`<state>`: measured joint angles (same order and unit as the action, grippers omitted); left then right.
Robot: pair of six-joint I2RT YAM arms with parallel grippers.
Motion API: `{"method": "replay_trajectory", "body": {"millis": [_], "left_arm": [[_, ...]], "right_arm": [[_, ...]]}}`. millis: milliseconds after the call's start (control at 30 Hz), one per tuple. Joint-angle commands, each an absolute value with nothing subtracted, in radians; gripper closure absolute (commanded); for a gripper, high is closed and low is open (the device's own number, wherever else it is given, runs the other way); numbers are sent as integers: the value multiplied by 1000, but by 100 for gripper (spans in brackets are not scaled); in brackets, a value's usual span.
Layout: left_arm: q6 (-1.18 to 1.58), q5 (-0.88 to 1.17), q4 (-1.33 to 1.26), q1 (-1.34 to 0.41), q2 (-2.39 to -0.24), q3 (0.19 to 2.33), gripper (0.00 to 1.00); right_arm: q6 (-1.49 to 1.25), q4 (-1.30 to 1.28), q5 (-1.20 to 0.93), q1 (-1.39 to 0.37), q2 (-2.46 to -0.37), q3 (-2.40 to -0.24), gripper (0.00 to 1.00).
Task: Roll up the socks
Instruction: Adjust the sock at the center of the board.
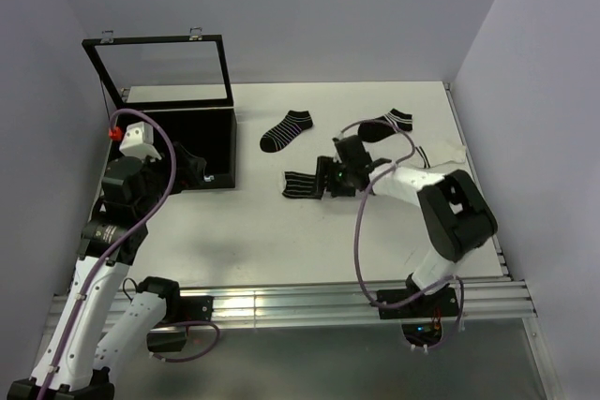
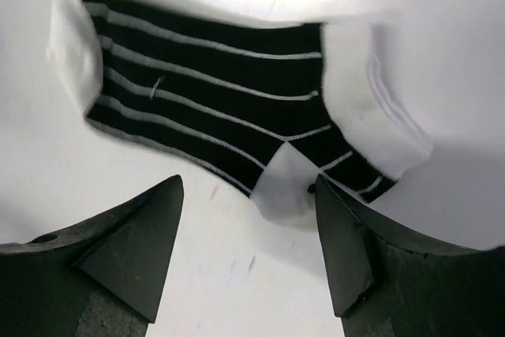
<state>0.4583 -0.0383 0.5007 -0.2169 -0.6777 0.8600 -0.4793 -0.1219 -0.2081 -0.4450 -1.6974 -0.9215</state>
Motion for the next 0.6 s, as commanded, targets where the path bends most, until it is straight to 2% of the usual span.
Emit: {"method": "replay_trajectory", "body": {"millis": [0,100,267,400,433,567], "left_arm": [[468,-9,445,-229,-675,867,3],[465,-9,440,-238,-686,870,3],[474,-15,430,-239,-690,858,3],[483,-15,428,-239,-698,851,3],[486,-20,428,-239,-698,851,3],[486,-41,434,-239,-698,850,3]], "right_arm": [[-563,-164,-163,-593,-1554,-841,25],[-528,-228,-108,-707,-1459,-854,24],[-293,-310,-24,-756,-1397,-936,26],[-120,-350,-83,-755,-1533,-1084,27],[-70,-344,-109,-755,-1566,-1106,30],[-15,-331,-204,-753,-1696,-1233,31]]}}
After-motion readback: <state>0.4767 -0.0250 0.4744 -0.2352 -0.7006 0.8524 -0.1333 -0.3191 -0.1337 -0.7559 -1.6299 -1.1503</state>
